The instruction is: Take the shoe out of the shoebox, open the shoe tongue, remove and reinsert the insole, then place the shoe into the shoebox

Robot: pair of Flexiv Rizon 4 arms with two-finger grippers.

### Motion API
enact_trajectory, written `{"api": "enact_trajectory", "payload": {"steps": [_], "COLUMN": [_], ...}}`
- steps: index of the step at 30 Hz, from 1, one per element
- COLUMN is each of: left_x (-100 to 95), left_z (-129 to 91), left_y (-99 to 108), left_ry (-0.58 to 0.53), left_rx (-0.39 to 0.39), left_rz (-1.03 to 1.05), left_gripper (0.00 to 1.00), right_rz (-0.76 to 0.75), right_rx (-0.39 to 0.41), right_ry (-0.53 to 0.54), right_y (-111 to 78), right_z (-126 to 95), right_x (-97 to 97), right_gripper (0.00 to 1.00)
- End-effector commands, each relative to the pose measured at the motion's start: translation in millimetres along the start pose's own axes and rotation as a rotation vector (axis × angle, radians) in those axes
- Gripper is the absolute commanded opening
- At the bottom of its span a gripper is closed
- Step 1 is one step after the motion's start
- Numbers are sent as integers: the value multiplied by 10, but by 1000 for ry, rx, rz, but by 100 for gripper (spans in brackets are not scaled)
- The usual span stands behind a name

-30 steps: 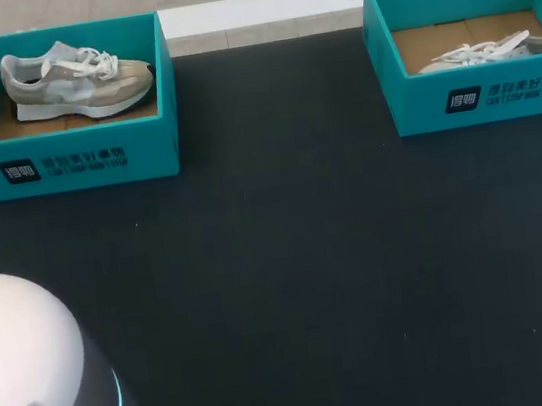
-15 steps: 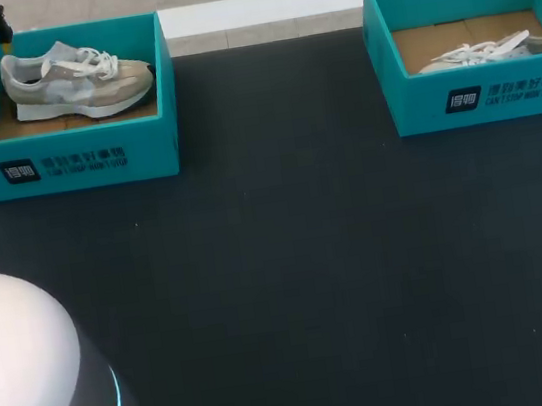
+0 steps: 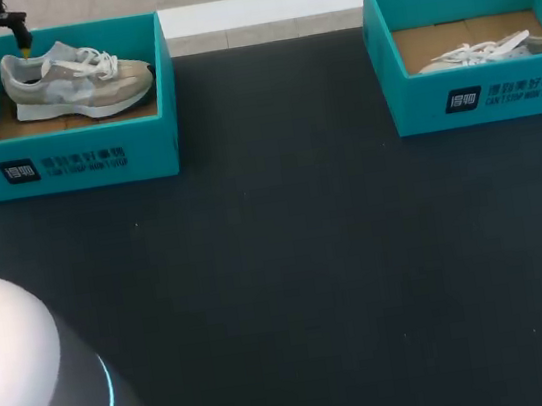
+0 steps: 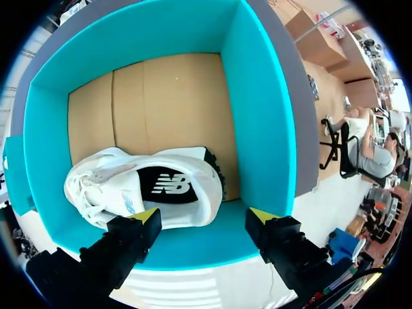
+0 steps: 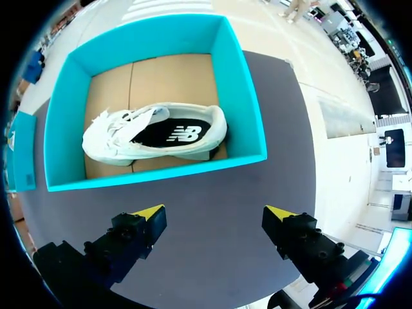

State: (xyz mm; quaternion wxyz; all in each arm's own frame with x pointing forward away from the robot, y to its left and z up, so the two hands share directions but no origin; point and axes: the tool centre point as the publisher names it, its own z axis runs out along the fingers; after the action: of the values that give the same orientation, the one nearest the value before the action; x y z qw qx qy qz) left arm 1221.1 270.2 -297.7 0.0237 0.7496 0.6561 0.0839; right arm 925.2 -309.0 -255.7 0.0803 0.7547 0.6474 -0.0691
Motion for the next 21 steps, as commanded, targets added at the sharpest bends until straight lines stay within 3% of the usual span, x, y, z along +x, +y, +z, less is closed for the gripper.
{"api": "enact_trajectory", "payload": {"steps": [1,7,16,18,21], "left_x": [8,30,71,70,83], "left_z": [31,89,173,185,222], "left_y": [-10,-51,-86,-85,-84], "left_ry": [-10,-33,-43,-43,-47], "left_rx": [7,30,51,53,63], "left_rz": [6,9,1,2,4], "left_gripper": [77,71,71,48,44], "right_rz": [1,1,1,1,1], "right_rx": [-2,-2,-2,-2,-2], "right_ry": [1,1,1,1,1], "right_y": [-11,-11,-11,-11,-11], "right_z": [1,1,1,1,1], "right_x": [-1,-1,-1,-1,-1], "right_gripper": [100,100,100,100,100]}}
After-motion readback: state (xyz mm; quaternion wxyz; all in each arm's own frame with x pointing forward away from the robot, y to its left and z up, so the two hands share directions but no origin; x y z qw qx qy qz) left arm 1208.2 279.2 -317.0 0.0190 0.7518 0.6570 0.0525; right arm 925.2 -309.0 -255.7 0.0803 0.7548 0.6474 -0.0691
